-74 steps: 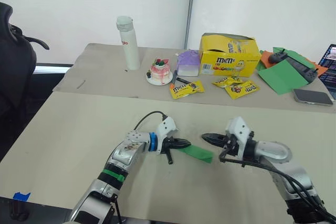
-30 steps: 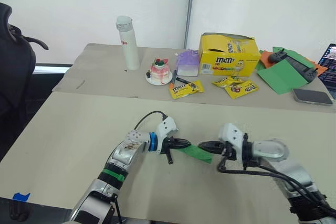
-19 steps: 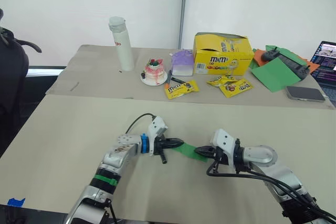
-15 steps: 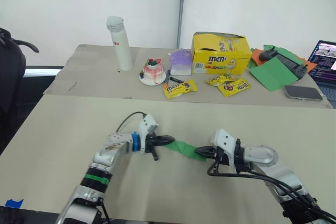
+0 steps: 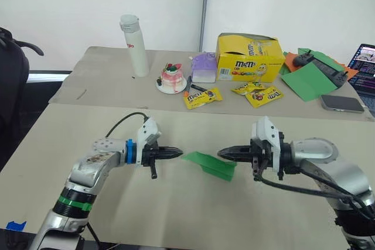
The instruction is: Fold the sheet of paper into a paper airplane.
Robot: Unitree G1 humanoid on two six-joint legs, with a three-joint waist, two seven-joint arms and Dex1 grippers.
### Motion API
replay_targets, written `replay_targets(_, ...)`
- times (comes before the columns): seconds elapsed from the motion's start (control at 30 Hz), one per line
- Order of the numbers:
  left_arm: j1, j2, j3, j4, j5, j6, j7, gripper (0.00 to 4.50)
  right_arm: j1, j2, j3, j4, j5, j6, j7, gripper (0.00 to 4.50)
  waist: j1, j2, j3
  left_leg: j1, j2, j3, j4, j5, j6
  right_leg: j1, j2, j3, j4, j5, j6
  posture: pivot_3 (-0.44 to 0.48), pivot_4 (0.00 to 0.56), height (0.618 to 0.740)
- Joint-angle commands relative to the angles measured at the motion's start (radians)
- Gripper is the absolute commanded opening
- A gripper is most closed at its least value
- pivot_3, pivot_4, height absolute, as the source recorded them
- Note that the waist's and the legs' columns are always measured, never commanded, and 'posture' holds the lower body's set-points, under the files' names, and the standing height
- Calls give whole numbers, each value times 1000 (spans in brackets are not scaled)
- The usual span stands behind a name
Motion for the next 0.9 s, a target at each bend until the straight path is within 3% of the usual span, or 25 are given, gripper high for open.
replay_targets(0.03, 17, 22, 19, -86, -41, 27, 7, 0, -12, -19, 84, 14, -123, -23, -46, 41, 0, 0, 0, 0, 0, 0, 0, 0, 0, 0, -1, 0, 0, 0, 0, 0, 150, 740)
replay_targets(0.3, 60, 22, -3, -69, 0, 23, 105, 0, -26, 63, 68, 184, -202, -84, -139, 41, 1, 0, 0, -2, -1, 1, 0, 0, 0, -3, 0, 0, 0, 0, 0, 0, 150, 740)
replay_targets(0.5, 77, 23, 8, -76, -8, 24, 125, 0, -39, 69, -5, 160, -158, -58, -133, 41, 1, 0, 1, -2, -1, 2, 0, 0, 0, -4, 1, 1, 2, 0, 0, 0, 150, 740)
replay_targets(0.73, 61, 14, 6, -70, -14, 24, 133, 0, -77, 31, 83, 70, -206, -25, -106, 2213, 2, 0, 1, -2, -1, 2, 0, 0, 0, -4, 1, 1, 2, 0, 0, 0, 150, 740)
replay_targets(0.9, 58, 14, 3, -70, -11, 22, 137, 0, -110, 58, 155, 107, -289, -20, -159, 2213, 1, 0, 1, -2, -1, 2, 0, 0, 0, -4, 1, 1, 2, 0, 0, 0, 150, 740)
